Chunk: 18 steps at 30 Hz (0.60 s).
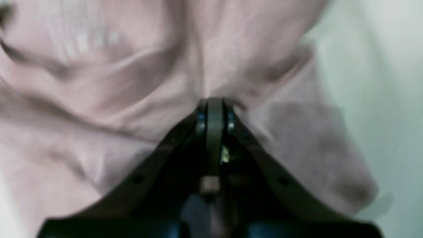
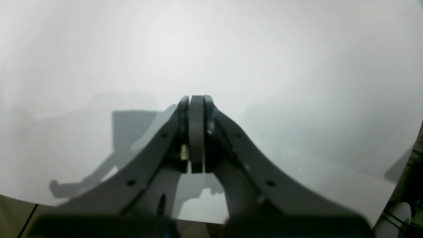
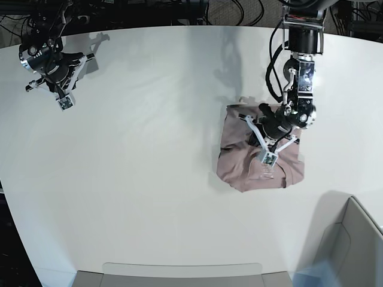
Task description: Fold the T-shirt properly
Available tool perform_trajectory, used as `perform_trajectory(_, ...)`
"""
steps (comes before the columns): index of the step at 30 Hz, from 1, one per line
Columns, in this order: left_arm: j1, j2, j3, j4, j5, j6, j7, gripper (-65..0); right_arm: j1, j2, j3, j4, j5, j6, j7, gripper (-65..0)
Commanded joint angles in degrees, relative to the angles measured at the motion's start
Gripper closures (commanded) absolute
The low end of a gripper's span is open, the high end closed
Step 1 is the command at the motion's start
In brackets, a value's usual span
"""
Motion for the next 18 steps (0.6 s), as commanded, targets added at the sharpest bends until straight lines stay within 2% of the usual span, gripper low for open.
perform_trajectory(1,-0.8,-2.4,-0.1,-1.5,1.8,0.2,2.0,0.0,0.1,0.7,0.4,1.1,0.3,0.6,0.6,0.0)
perform_trajectory(4,-0.8,-5.4,-0.4,-3.6,1.8,0.3,0.0,0.0,0.1,0.8,0.6,1.1,0.3,0.6,0.6,0.0)
perform_trajectory(8,-0.4,-8.4,-0.4,-3.4,1.8,0.2,0.1,0.0,0.1,0.5,0.2,1.1,0.3,0.6,0.6,0.0)
perform_trajectory(14,1.8,-9.0,-0.9,2.7,1.8,0.3,0.3,0.0,0.3,0.3,0.1,1.2,0.3,0.6,0.6,0.0)
perform_trajectory(18,4.3,-8.6,-5.8,10.6,1.8,0.2,2.1,0.0,0.5,0.6,0.1,3.3,0.3,0.6,0.5,0.0)
